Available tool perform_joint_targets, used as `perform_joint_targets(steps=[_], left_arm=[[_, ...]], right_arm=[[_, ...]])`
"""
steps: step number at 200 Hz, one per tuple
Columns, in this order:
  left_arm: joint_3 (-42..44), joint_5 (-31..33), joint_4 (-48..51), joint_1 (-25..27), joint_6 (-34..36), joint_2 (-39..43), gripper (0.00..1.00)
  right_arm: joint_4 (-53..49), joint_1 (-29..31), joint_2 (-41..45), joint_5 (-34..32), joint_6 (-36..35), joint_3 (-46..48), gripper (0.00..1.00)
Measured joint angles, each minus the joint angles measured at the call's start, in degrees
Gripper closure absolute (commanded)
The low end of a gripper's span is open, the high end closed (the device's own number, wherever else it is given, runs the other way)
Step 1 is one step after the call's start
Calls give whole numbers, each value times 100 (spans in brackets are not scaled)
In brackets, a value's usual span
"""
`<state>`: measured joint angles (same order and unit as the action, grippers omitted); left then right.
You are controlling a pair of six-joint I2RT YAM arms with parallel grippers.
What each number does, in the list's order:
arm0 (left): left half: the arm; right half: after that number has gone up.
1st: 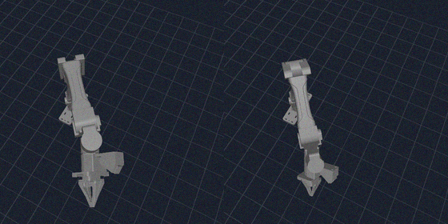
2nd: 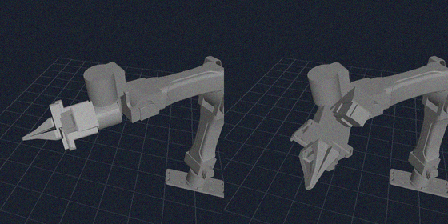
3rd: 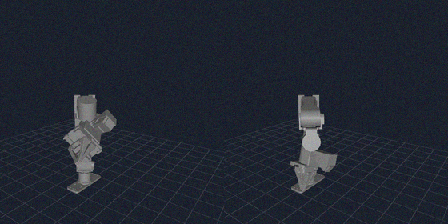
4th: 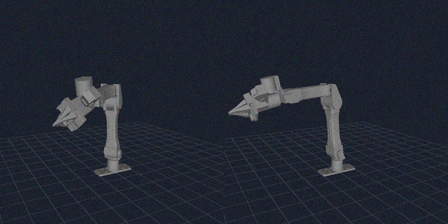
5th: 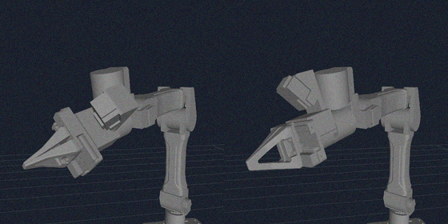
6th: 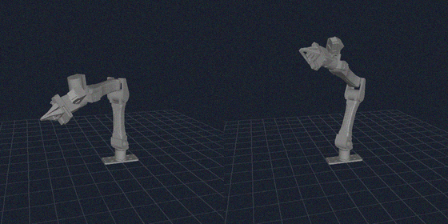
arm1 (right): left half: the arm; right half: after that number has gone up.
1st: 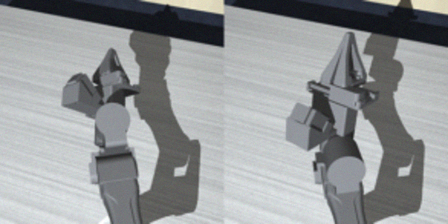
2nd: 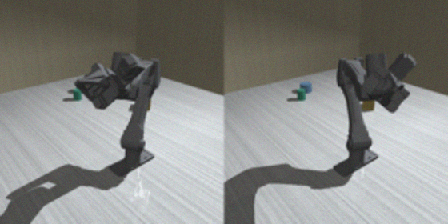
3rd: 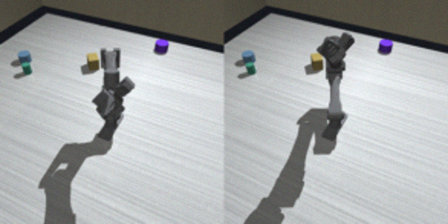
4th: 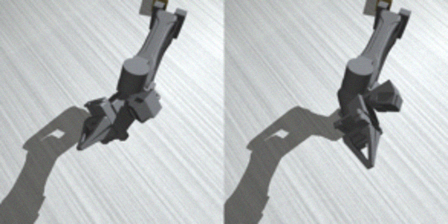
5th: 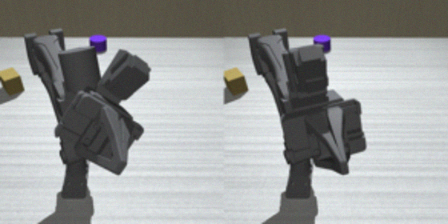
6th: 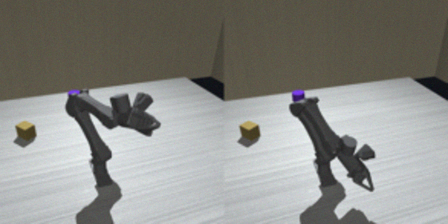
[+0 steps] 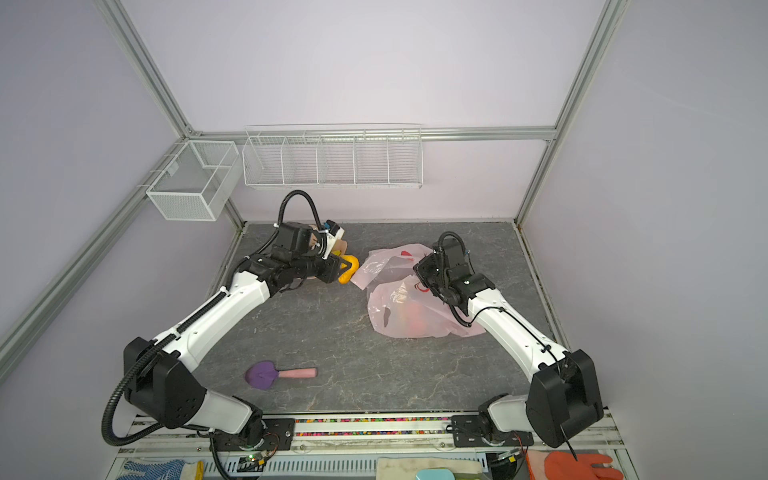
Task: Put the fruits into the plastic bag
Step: 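Lift the yellow lemon with the left gripper and carry it toward the bag, then lower the lemon with the left gripper into the bag opening beside the right gripper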
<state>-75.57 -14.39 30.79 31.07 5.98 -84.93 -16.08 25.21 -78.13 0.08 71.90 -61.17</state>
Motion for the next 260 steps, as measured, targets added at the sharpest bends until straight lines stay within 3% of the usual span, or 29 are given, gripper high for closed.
perform_joint_targets(steps=[46, 155, 205, 260], left_arm=[[-48, 66, 278, 378, 354, -92, 75], [-1318, 74, 675, 501, 1126, -1591, 77], [-1585, -122, 673, 623, 1117, -1971, 78], [-1578, -772, 452, 800, 662, -2059, 79]], right_arm=[[-2, 0, 2, 39, -37, 0, 94], [-68, 0, 197, 107, -44, 28, 94], [-83, 0, 197, 111, -44, 63, 94], [-81, 0, 201, 127, -42, 107, 94]])
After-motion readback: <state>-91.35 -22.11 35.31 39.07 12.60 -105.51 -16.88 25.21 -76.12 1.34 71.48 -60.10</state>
